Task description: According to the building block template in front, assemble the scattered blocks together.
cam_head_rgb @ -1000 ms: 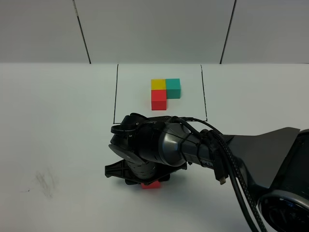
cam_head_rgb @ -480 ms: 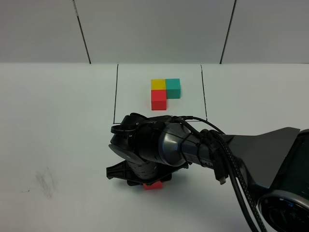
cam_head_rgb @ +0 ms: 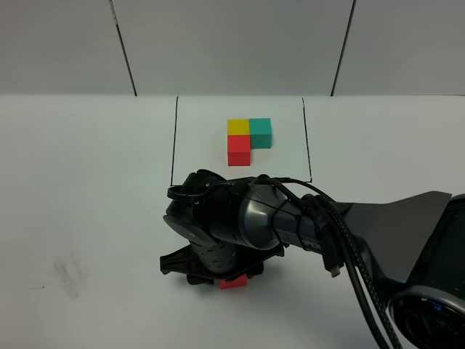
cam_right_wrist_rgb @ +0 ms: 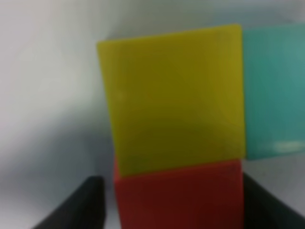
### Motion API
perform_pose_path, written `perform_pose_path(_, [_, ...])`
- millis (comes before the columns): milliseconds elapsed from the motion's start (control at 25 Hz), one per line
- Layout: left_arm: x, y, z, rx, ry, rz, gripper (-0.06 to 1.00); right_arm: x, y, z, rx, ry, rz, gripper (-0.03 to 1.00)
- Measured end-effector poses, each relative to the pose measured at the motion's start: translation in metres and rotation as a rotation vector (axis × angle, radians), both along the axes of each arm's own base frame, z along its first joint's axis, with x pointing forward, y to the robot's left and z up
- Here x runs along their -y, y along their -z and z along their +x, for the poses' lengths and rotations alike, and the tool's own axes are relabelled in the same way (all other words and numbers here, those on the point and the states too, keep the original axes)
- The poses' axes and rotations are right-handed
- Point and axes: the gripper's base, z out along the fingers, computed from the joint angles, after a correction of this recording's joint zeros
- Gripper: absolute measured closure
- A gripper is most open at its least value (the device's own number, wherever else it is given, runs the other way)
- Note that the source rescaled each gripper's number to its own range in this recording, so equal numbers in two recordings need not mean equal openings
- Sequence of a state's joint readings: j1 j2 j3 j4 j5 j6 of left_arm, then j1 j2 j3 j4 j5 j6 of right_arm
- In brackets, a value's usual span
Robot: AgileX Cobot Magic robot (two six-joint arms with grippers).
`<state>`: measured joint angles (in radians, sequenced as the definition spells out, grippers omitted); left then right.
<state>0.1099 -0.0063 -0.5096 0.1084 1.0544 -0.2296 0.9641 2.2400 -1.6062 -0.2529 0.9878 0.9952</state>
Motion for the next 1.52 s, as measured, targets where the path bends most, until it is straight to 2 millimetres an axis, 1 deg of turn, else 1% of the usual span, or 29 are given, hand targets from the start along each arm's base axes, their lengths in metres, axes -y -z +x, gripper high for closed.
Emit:
perform_pose_path(120, [0.0,0.0,0.0,0.0,0.0,0.0,0.29,0.0,-0.012,-0.001,0.0,-0.03,0.015,0.25])
perform_pose_path(200, [0.0,0.0,0.0,0.0,0.0,0.0,0.29,0.001,-0.024,-0.002,0.006,-0.036,0.026,0.14])
perform_pose_path(280, [0.0,0.0,0.0,0.0,0.0,0.0,0.29,0.005,-0.038,-0.005,0.008,-0.03,0.029,0.06])
perform_pose_path(400, [0.0,0.0,0.0,0.0,0.0,0.0,0.29,0.013,-0.058,-0.01,-0.011,-0.011,-0.005,0.02])
perform_pose_path(520, [0.0,0.0,0.0,0.0,0.0,0.0,0.29,0.022,-0.077,-0.012,0.009,-0.031,-0.051,0.02])
perform_pose_path(720, [0.0,0.0,0.0,0.0,0.0,0.0,0.29,0.036,-0.115,-0.012,0.111,-0.16,-0.068,0.02])
perform_pose_path(800, [0.0,0.0,0.0,0.0,0.0,0.0,0.29,0.042,-0.129,-0.011,0.159,-0.245,-0.106,0.02])
perform_pose_path(880, [0.0,0.0,0.0,0.0,0.0,0.0,0.29,0.051,-0.144,-0.008,0.213,-0.342,-0.151,0.02])
perform_pose_path(960, [0.0,0.0,0.0,0.0,0.0,0.0,0.29,0.064,-0.161,-0.001,0.271,-0.426,-0.211,0.02])
perform_pose_path(1040, [0.0,0.0,0.0,0.0,0.0,0.0,0.29,0.083,-0.18,0.009,0.319,-0.5,-0.275,0.02])
perform_pose_path(1080, [0.0,0.0,0.0,0.0,0.0,0.0,0.29,0.095,-0.191,0.015,0.34,-0.53,-0.312,0.02])
perform_pose_path(1200, [0.0,0.0,0.0,0.0,0.0,0.0,0.29,0.142,-0.218,0.035,0.361,-0.571,-0.402,0.01])
perform_pose_path(1320, [0.0,0.0,0.0,0.0,0.0,0.0,0.29,0.202,-0.241,0.051,0.342,-0.546,-0.461,0.01])
perform_pose_path(1400, [0.0,0.0,0.0,0.0,0.0,0.0,0.29,0.248,-0.252,0.059,0.306,-0.506,-0.478,0.01])
perform_pose_path(1440, [0.0,0.0,0.0,0.0,0.0,0.0,0.29,0.272,-0.258,0.059,0.289,-0.487,-0.481,0.01])
perform_pose_path(1520, [0.0,0.0,0.0,0.0,0.0,0.0,0.29,0.314,-0.268,0.054,0.27,-0.426,-0.425,0.01])
